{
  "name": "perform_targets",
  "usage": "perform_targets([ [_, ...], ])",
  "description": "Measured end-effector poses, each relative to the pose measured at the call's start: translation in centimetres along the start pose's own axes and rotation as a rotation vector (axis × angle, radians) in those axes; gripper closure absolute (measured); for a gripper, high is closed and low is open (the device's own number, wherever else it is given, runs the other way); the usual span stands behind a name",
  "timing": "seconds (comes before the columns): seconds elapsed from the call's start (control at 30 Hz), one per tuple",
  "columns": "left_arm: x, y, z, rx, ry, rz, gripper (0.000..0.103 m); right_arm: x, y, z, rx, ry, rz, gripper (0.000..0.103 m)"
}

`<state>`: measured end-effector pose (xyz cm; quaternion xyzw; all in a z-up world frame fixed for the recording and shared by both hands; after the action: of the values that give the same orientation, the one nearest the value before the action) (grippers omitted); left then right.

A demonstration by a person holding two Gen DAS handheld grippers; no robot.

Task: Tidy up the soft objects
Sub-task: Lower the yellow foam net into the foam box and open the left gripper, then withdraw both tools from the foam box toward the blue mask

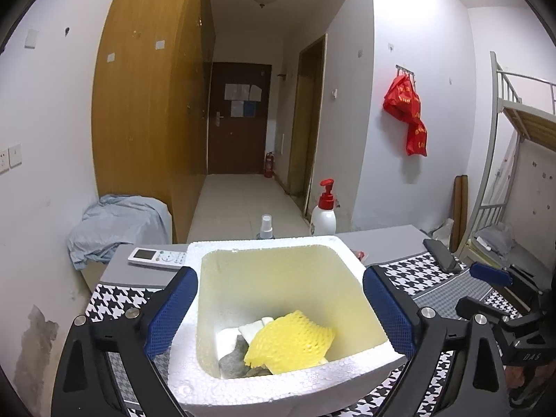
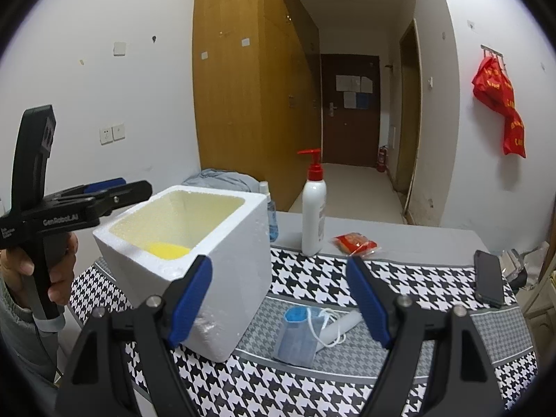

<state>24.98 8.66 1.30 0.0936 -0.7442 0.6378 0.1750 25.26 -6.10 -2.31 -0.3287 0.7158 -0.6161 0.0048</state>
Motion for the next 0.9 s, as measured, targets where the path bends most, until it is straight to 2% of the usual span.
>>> perform_targets([
  [0.27, 1.8, -0.4, -0.1, 0.022, -0.043, 0.052, 0.001, 0.9, 0.1, 0.1, 0.001, 0.021, 0.013, 0.021],
  [0.9, 6.3, -0.8, 3.9, -0.040, 0.009, 0.105, 0.001, 6.3, 0.7, -0.4, 0.010, 0.069, 0.076, 0.021],
])
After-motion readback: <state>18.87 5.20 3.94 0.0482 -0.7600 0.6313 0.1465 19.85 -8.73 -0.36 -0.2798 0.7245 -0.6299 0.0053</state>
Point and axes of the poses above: each gripper's, at about its wrist camera, not at the fingertips, and x roughly against the way its jaws point, z to its right, y to its underside, the point moved 7 cm from there along -x, roughly the way its jaws point, and after that the axes turned 13 degrees about -x, right-handed, at the moved point
